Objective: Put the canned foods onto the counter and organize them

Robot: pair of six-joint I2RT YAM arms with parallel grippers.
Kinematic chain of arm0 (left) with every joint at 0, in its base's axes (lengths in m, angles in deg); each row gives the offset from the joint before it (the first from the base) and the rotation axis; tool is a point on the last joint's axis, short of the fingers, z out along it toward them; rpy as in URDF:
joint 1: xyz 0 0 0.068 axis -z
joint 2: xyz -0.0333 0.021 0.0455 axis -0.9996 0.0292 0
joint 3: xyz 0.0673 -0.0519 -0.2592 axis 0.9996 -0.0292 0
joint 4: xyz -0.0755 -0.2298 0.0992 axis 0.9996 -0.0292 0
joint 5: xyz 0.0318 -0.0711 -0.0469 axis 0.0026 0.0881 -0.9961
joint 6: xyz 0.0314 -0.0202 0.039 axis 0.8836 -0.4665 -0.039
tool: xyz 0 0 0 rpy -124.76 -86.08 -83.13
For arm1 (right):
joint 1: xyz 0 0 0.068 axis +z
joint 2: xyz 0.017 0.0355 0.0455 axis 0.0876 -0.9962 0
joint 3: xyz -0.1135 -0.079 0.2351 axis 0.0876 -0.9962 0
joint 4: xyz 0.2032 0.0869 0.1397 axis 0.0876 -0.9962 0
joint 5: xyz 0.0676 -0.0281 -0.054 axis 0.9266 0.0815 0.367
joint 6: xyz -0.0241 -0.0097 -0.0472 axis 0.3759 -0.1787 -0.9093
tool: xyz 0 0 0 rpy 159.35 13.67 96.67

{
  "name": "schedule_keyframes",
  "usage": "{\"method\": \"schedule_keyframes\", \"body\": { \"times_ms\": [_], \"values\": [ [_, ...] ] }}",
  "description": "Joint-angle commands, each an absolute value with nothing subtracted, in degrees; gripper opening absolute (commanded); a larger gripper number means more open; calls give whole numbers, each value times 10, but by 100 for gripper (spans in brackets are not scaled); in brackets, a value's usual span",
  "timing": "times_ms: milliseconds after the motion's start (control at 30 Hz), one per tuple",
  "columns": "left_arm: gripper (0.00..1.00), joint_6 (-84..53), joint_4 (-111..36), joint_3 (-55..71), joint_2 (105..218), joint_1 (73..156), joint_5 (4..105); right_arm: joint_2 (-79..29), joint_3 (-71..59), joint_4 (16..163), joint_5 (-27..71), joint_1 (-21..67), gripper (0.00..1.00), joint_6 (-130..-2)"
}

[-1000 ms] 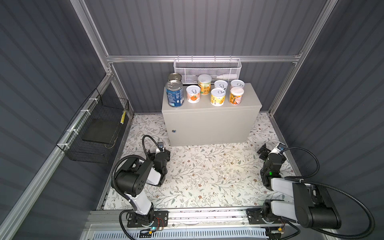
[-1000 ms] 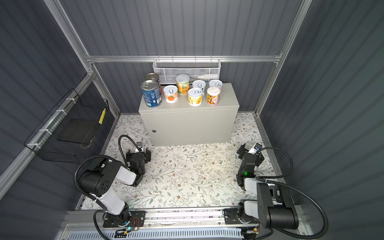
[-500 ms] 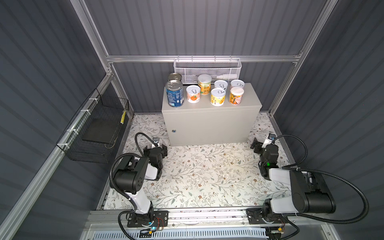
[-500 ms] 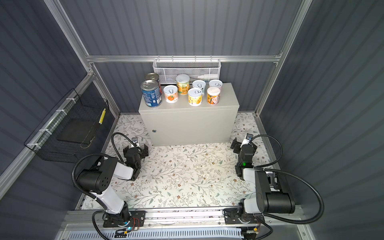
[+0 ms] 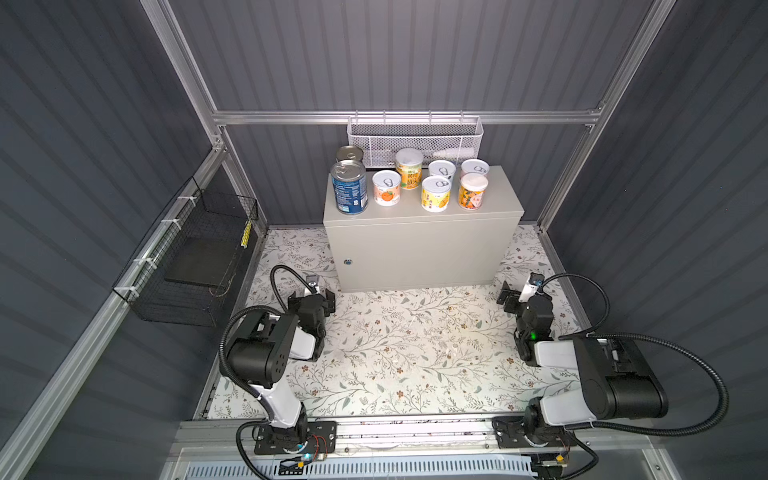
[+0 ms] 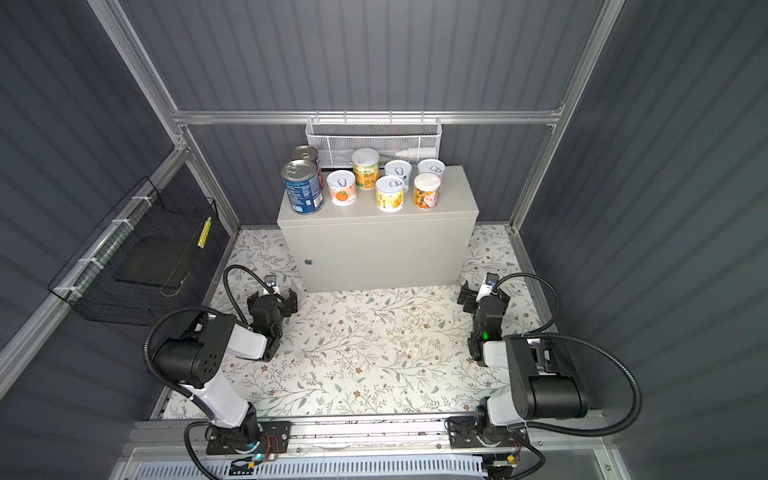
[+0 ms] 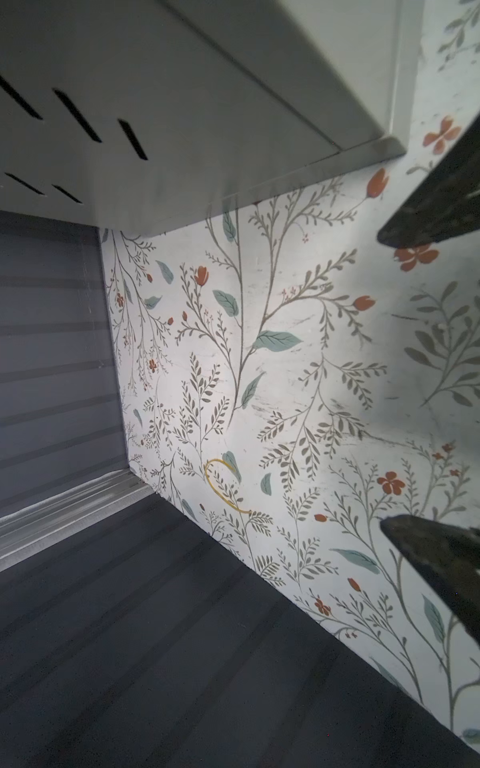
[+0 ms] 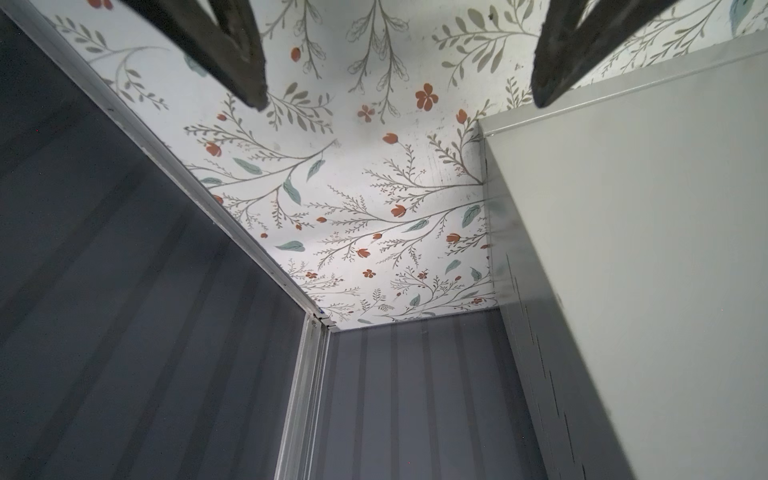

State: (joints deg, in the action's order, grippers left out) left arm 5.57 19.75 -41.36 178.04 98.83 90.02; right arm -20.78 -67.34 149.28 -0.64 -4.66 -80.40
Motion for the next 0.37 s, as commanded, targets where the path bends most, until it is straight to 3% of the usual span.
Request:
{"method": "schedule_keyframes", "body": {
  "times_ms": [0,333],
  "values": [
    [100,48,205,-411,1782,987,896,-212,-682,1528,-7,-43,99,-815],
    [100,49,205,-411,1782,987,897,-210,-665,1494,-10,-44,99,-812]
  ]
}}
